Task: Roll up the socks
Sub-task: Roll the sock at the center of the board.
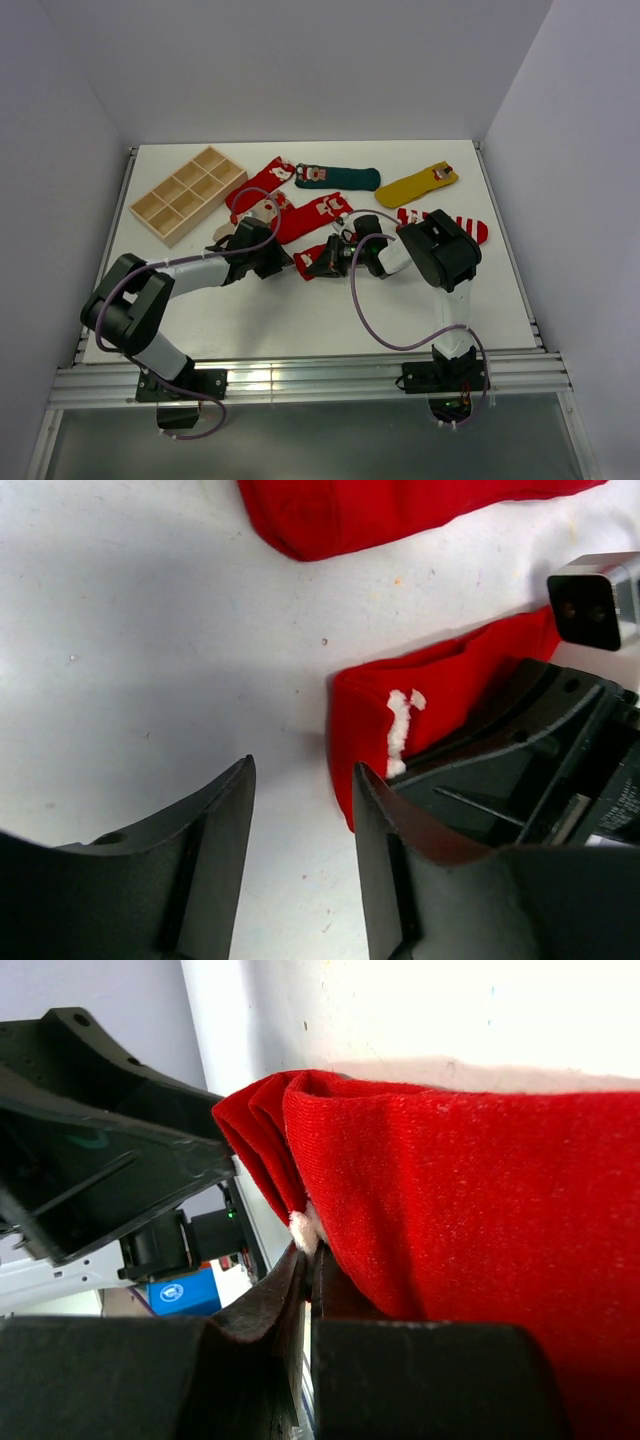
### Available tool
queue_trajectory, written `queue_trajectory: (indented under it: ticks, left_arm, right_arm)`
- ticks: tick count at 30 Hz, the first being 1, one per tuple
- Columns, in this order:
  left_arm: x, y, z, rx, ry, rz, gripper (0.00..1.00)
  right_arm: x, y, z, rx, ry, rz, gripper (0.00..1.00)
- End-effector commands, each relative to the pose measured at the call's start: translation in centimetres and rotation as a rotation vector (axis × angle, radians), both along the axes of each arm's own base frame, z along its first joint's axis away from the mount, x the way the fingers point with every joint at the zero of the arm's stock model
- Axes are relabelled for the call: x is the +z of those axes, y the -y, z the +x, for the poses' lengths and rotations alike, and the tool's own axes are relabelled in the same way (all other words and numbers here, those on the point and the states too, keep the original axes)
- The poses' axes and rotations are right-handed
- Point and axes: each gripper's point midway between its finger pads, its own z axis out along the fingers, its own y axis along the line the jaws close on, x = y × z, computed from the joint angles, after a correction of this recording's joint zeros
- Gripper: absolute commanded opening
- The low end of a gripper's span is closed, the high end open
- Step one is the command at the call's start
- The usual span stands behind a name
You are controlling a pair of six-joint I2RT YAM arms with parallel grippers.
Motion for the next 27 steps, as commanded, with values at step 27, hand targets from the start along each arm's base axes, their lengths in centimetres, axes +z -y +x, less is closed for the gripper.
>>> queue_trajectory:
  ticks: [27]
  left_arm:
    - [-1.9,2.2,2.0,-0.049,-0.003,-0.015,0.39]
  right_arm:
    - [-2.6,1.4,-0.4,-0.03,-0.062,-0.082,0.0]
